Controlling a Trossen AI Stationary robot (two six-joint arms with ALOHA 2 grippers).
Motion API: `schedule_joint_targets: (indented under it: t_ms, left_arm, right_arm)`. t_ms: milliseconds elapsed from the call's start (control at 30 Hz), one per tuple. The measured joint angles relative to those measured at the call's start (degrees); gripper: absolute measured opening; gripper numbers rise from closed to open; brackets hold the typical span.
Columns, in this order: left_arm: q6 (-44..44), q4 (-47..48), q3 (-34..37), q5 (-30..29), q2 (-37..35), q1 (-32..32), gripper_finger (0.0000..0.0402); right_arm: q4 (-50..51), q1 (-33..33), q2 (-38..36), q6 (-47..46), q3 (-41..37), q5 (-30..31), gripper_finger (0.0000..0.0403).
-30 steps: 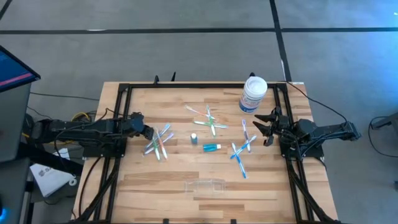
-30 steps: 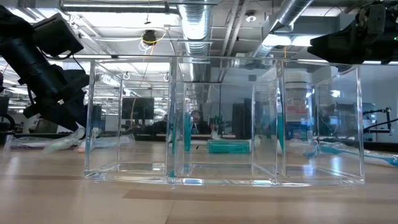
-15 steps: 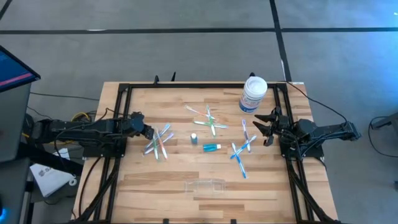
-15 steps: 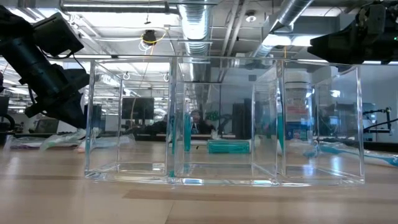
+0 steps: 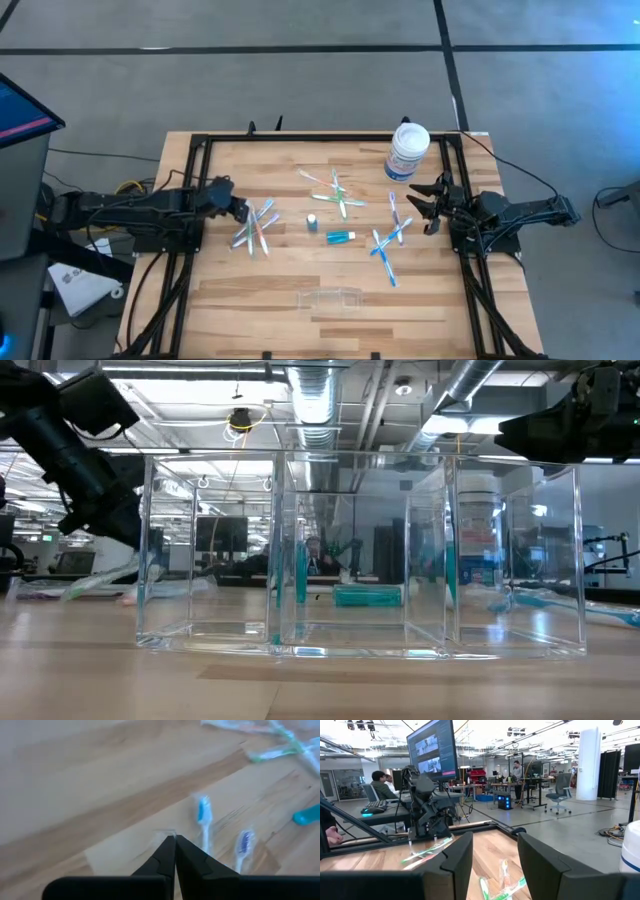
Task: Pick & Place toothbrushing station
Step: Put the green toothbrush into the transparent organizer
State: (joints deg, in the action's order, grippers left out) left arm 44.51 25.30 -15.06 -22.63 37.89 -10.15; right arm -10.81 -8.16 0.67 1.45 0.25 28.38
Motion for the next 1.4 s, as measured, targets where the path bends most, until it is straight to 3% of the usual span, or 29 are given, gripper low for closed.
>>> schedule_joint_targets:
  t_ms: [233,600,1000,1400]
  left_arm:
    - [-4.9,-2.1,-0.8,0.0,0.0,0.7,0.0000]
    - [-14.2,-17.4,-0.8,0.3,0.0,6.3,0.0000]
    - [-23.7,-32.6,-0.8,0.5,0.0,14.0,0.0000]
    - [-30.4,-44.9,-0.9,1.1,0.6,20.0,0.0000]
  right_arm:
    - [-0.1,0.0,0.0,0.0,0.0,0.0,0.0147]
    - [0.3,0.0,0.0,-8.1,0.0,0.0,0.0147]
    - [0.5,-0.1,0.3,-9.6,0.0,-2.3,0.0147]
    - [-7.1,0.0,7.6,-9.5,0.0,-4.0,0.0147]
